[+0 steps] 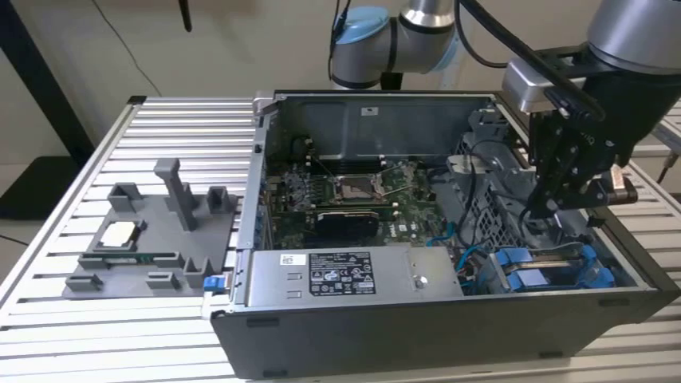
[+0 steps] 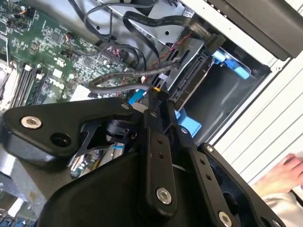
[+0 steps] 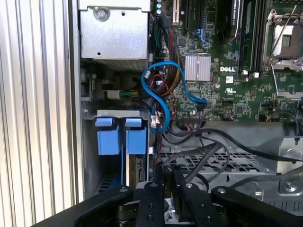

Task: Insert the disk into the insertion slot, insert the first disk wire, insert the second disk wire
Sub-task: 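Insert the first disk wire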

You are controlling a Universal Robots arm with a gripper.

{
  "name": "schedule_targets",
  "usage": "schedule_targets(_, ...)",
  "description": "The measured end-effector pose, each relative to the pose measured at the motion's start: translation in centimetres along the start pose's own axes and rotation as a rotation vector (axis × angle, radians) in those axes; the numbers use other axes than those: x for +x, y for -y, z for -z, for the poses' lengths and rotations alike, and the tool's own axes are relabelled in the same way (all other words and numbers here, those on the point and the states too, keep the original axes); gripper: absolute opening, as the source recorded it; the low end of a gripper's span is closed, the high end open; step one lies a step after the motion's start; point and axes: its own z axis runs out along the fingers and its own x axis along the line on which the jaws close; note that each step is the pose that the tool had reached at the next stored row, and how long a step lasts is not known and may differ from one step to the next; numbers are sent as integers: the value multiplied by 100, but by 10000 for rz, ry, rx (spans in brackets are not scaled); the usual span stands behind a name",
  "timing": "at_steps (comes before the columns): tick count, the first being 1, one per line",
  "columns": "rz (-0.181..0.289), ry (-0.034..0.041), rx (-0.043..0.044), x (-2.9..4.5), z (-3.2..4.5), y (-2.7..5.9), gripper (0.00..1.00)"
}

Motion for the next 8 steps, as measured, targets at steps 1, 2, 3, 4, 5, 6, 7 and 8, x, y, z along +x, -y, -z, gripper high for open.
schedule_targets(1,0,-1,-9,2,-10,2,19)
schedule_targets(2,0,0,-18,3,-19,3,19)
schedule_targets(3,-1,1,-28,5,-29,4,19)
schedule_targets(4,-1,0,-38,6,-38,6,19)
schedule_targets(5,-2,0,-50,8,-49,7,19)
schedule_targets(6,-3,0,-62,10,-59,7,19)
schedule_targets(7,-3,-1,-73,11,-69,8,19)
schedule_targets(8,-3,-1,-84,13,-79,9,19)
